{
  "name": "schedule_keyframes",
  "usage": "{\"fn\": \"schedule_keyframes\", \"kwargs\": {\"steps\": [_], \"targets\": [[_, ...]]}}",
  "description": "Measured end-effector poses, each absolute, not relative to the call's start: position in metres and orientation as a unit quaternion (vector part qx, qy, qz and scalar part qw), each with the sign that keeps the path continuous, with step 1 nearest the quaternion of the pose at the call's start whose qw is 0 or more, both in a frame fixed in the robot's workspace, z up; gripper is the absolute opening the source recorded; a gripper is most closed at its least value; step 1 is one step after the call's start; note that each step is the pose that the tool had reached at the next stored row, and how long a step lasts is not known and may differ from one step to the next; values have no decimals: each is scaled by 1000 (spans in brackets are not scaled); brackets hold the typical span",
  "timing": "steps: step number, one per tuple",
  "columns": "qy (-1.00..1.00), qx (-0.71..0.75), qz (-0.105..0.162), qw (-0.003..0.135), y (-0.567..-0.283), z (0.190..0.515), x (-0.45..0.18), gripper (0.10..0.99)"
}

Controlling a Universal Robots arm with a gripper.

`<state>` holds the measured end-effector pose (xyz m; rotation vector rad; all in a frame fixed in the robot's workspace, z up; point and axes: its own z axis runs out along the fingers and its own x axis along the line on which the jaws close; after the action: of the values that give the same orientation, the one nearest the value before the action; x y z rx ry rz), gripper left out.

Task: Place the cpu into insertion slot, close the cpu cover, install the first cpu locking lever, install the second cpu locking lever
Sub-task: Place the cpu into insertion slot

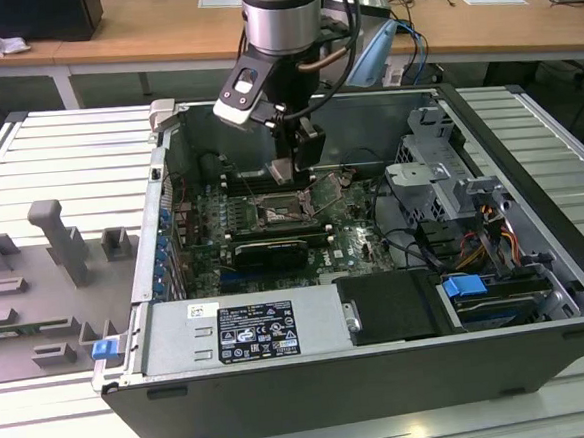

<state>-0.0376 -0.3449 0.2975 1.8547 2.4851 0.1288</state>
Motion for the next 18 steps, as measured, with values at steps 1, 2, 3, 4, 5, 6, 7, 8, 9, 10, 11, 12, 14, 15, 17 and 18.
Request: {"fn": "schedule_keyframes", "kwargs": {"steps": [1, 2, 3, 4, 5, 6, 7, 8, 9, 10, 11, 12, 14, 15, 17, 18], "targets": [[801, 598, 41, 19, -345, 297, -38, 533], [801, 598, 41, 19, -345, 297, -38, 533], [800, 598, 41, 19, -345, 297, -38, 533], [800, 599, 41, 19, -345, 297, -38, 533], [798, 601, 41, 19, -345, 297, -38, 533], [797, 602, 41, 19, -345, 297, -38, 533], [796, 604, 41, 19, -345, 297, -38, 533], [794, 606, 41, 19, -345, 296, -38, 533], [792, 609, 41, 20, -345, 296, -38, 533], [791, 610, 41, 20, -345, 296, -38, 533], [790, 611, 41, 20, -345, 296, -38, 533], [789, 613, 41, 20, -345, 296, -38, 533], [787, 615, 41, 20, -345, 296, -38, 533], [786, 617, 41, 20, -345, 296, -38, 533], [784, 619, 41, 20, -345, 296, -38, 533], [784, 620, 41, 20, -345, 296, -38, 533]]}}
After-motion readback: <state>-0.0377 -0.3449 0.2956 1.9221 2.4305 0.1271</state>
